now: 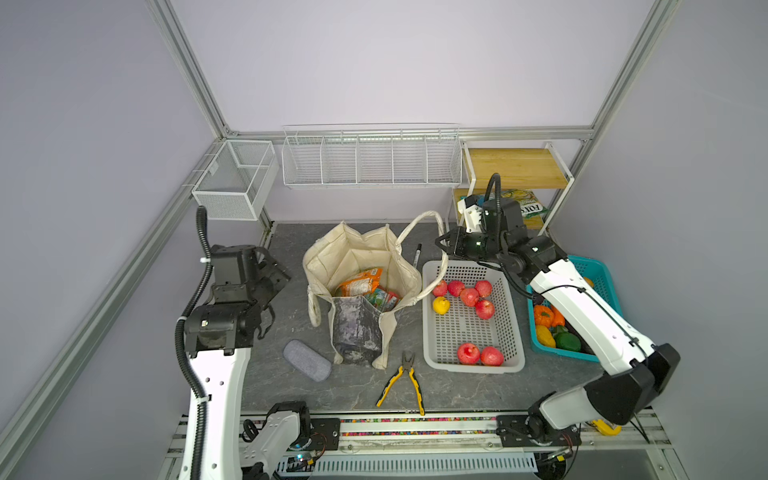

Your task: Place the food into the grocery bag and tie it

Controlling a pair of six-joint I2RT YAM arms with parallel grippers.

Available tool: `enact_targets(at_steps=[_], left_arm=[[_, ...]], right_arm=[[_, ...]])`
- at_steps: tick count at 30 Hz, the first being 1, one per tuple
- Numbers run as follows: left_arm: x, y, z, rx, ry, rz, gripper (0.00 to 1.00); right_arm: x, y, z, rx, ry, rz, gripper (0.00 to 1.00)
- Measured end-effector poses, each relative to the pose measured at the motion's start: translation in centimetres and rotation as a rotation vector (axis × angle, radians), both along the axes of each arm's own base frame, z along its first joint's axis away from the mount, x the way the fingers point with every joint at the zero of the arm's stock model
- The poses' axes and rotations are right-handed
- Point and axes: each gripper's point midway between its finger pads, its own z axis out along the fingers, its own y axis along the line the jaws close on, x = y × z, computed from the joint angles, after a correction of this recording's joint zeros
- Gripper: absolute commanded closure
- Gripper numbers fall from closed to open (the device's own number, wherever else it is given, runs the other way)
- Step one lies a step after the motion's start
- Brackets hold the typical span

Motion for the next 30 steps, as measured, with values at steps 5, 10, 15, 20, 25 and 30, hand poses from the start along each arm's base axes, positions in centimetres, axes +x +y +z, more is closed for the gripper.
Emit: enact_targets(at_steps=[5, 10, 15, 20, 25, 30], left_arm=[[-1.6, 0.5, -6.2, -0.128, 0.105, 0.075, 0.36], [-2.1, -2.4, -15.3, -0.331, 0.224, 0.026, 0.42], [-2.6, -4.5, -19.0, -0.465, 0.215, -0.016, 0.34], [-1.4, -5.3, -17.4, -0.505, 0.098, -0.075, 0.35], [-0.6, -5.7, -16.5, -0.526, 0.049, -0.101, 0.35], [0.4, -6.2, -16.2, -0.570, 0.004, -0.128, 0.37]], right_arm=[[0.3, -1.4, 0.5, -0.001, -0.010, -0.027, 0.93], [0.2, -2.8, 1.1, 0.002, -0.016, -0.049, 0.93], [0.1, -3.0, 1.0, 0.005, -0.012, -0.044, 0.93], [0.0, -3.3, 0.5, 0.002, 0.001, -0.043, 0.93], [0.0, -3.4, 0.3, 0.001, 0.006, -0.044, 0.93], [-0.2, -3.5, 0.2, -0.001, 0.008, -0.043, 0.93]])
